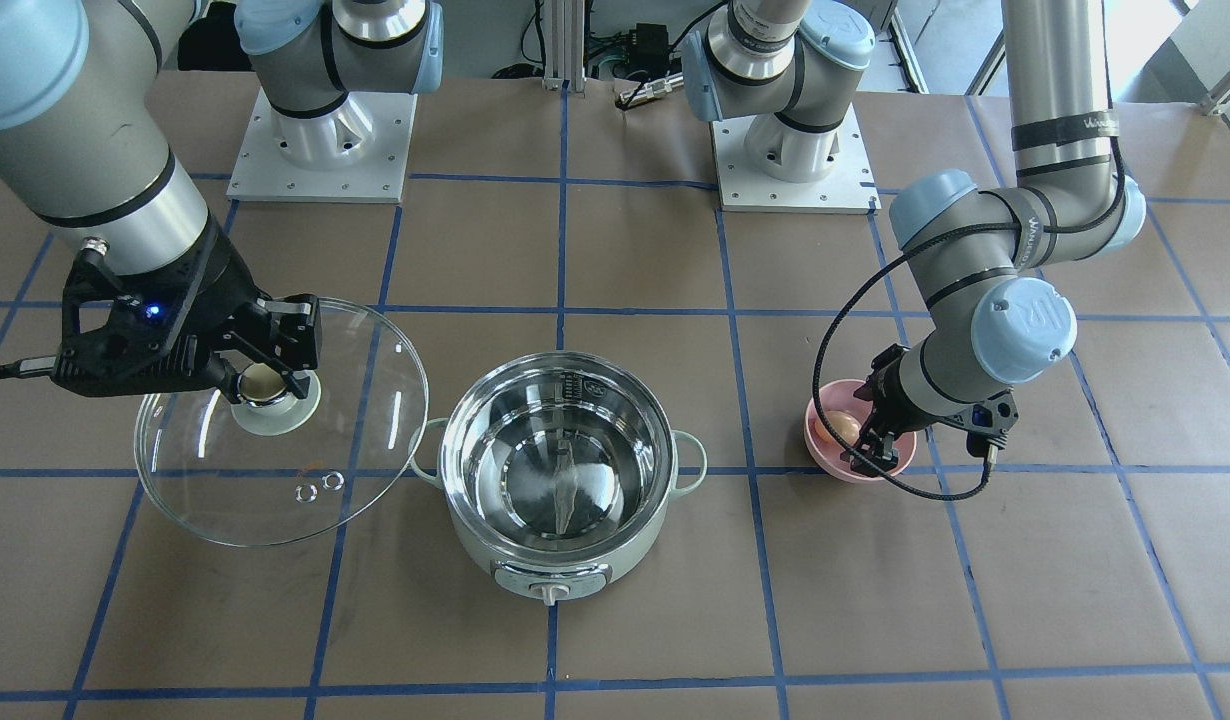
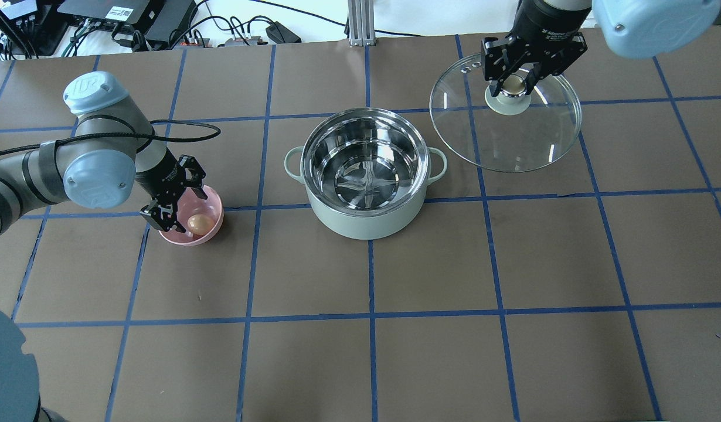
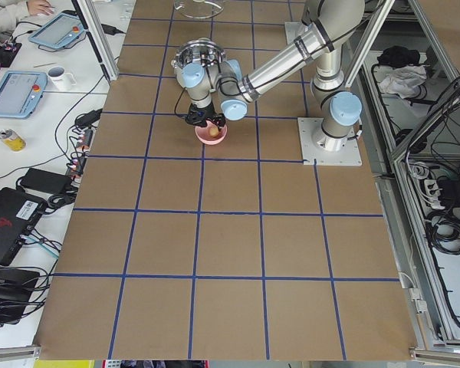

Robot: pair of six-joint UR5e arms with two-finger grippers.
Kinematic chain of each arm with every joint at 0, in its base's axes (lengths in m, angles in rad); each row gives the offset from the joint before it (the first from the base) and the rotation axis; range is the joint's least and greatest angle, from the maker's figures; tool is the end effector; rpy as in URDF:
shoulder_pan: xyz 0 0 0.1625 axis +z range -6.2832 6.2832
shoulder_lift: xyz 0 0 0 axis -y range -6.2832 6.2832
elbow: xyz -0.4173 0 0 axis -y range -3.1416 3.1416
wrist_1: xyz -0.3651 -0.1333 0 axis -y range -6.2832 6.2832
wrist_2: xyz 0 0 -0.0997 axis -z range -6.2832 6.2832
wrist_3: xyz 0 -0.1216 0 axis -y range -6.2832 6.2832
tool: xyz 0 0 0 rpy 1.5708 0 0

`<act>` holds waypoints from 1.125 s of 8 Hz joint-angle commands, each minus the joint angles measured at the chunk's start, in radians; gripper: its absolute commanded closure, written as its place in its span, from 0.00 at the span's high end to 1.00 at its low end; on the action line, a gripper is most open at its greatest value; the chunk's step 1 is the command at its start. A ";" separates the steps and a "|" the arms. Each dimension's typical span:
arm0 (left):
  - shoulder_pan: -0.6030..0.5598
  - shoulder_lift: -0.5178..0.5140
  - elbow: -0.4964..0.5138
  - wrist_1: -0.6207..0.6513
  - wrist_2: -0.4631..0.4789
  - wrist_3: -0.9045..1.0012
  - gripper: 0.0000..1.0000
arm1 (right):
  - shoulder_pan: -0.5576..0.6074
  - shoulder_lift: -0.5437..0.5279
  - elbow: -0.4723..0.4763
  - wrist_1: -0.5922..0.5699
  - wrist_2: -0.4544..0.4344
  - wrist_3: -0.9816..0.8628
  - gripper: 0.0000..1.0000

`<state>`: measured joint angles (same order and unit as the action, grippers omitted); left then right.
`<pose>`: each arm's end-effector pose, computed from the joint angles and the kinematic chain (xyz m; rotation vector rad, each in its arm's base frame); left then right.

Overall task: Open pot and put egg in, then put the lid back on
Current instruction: 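Lower the left gripper into the pink bowl and grasp the brown egg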

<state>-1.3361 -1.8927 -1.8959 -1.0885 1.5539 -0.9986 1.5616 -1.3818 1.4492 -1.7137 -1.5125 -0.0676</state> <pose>-0.0150 -0.5195 0.2020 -1.7865 2.5165 0.2461 0.1353 -0.5525 0.4343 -0.0934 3.0825 -0.1199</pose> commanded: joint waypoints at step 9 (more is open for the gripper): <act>0.000 -0.020 -0.045 0.088 -0.032 0.011 0.88 | 0.002 0.001 0.040 -0.015 0.000 -0.009 0.00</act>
<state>-1.3361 -1.9137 -1.9323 -1.0070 1.5261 -0.9883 1.5630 -1.3768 1.4709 -1.7240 -1.5117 -0.0779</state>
